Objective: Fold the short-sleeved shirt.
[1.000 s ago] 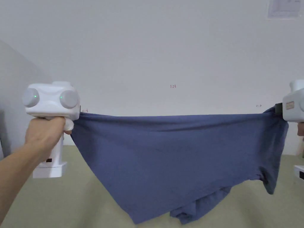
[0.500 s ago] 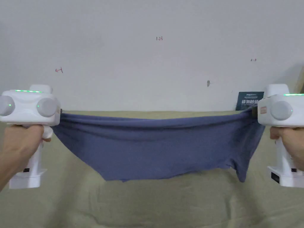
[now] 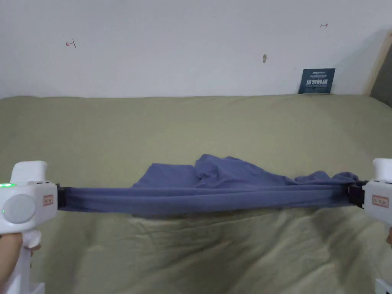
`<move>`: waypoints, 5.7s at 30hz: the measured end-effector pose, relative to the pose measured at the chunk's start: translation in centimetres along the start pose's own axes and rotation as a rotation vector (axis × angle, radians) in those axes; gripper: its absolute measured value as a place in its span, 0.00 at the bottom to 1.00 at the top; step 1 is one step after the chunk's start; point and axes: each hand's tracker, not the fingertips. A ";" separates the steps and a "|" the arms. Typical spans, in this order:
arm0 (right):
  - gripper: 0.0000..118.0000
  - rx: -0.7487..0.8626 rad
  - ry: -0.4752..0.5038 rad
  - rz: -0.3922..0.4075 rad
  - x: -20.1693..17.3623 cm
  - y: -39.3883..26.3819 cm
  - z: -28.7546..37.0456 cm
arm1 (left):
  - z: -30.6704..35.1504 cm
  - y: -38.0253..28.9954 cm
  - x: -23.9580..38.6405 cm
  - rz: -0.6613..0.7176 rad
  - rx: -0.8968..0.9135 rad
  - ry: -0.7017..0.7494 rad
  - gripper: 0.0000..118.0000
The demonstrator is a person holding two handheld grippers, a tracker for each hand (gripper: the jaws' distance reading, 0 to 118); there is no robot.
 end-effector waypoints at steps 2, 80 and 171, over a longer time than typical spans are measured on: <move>0.03 0.015 -0.014 0.013 -0.3 -3.3 1.8 | 1.1 -3.5 -0.3 -0.005 -0.023 -0.018 0.04; 0.32 -0.372 0.123 0.221 -11.9 6.3 -25.3 | -3.5 -12.8 -2.0 0.073 -0.229 -0.114 0.08; 0.00 0.105 0.023 0.046 -2.3 1.4 0.7 | -1.7 1.2 5.9 -0.147 0.017 0.042 0.08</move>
